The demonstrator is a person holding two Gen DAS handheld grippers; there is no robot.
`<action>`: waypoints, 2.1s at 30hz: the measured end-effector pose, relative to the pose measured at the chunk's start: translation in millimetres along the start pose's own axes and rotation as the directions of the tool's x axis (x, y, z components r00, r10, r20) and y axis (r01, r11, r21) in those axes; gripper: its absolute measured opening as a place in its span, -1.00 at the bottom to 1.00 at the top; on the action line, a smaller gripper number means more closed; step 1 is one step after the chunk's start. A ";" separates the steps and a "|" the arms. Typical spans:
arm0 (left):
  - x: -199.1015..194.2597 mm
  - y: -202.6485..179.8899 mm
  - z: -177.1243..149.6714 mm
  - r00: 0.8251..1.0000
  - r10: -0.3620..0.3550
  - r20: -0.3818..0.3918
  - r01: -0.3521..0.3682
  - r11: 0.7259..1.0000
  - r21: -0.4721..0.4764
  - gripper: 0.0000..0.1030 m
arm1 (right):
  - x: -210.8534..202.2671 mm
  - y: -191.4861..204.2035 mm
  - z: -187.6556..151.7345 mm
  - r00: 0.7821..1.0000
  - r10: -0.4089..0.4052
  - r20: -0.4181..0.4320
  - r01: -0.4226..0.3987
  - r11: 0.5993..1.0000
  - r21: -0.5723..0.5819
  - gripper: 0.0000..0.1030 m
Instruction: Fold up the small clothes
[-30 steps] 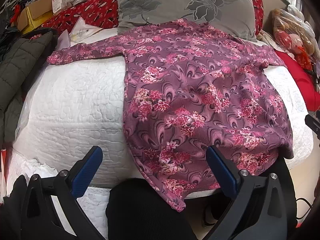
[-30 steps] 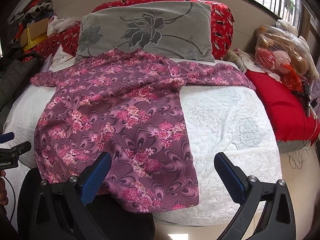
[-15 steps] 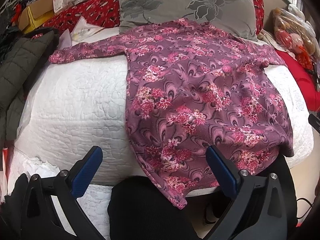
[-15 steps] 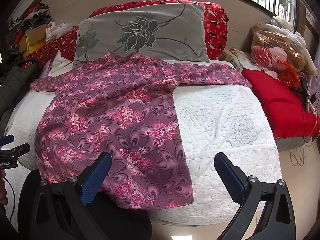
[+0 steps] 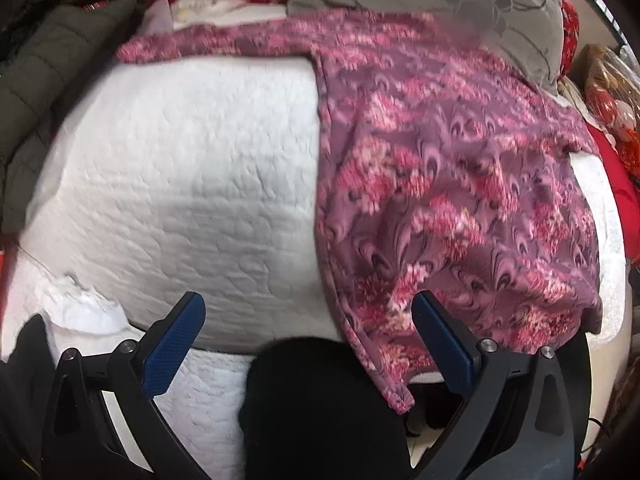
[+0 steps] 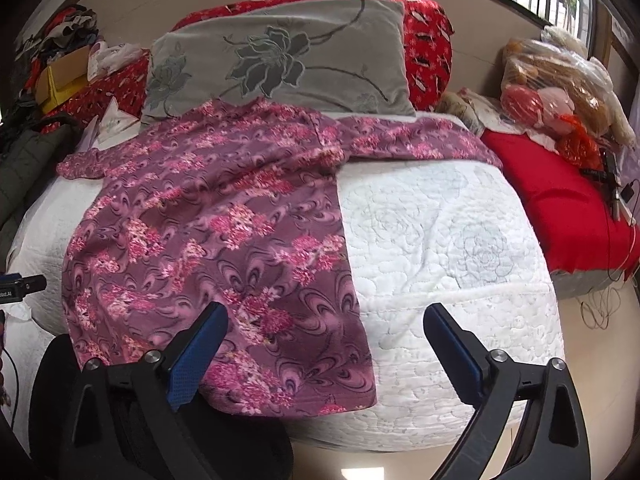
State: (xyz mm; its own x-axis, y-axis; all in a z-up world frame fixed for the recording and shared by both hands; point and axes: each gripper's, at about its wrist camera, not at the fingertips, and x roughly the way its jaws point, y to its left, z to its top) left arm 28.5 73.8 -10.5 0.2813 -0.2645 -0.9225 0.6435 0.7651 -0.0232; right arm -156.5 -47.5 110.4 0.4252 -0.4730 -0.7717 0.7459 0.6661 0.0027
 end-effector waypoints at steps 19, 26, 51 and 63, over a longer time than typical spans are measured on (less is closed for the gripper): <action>52.9 -27.6 -4.9 0.929 -0.229 -0.292 0.228 0.973 -0.038 -0.90 | 69.8 -5.5 -27.2 0.975 0.060 -0.214 -0.070 0.997 -0.040 -0.89; -38.5 26.8 4.3 0.897 -0.417 -0.148 0.394 0.905 -0.160 -0.90 | -20.2 -43.5 -2.4 0.951 0.306 -0.051 -0.295 0.943 0.155 -0.94; -22.9 -4.0 66.1 0.984 -0.162 -0.075 0.163 0.986 0.018 0.07 | 26.3 -169.4 37.1 0.976 0.213 -0.041 -0.162 0.842 0.514 -0.27; 60.2 -111.9 162.8 0.987 -0.150 -0.051 0.153 0.987 0.057 0.16 | 168.6 -363.9 131.3 0.987 0.105 0.121 -0.154 0.426 0.891 -0.05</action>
State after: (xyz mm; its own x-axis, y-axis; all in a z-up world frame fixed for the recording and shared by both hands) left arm 89.4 -123.3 -0.7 0.1443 -0.3459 -0.9271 0.7187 0.6807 -0.1420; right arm -288.9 -445.3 62.8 0.5597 -0.4670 -0.6845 0.7092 -0.1574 0.6872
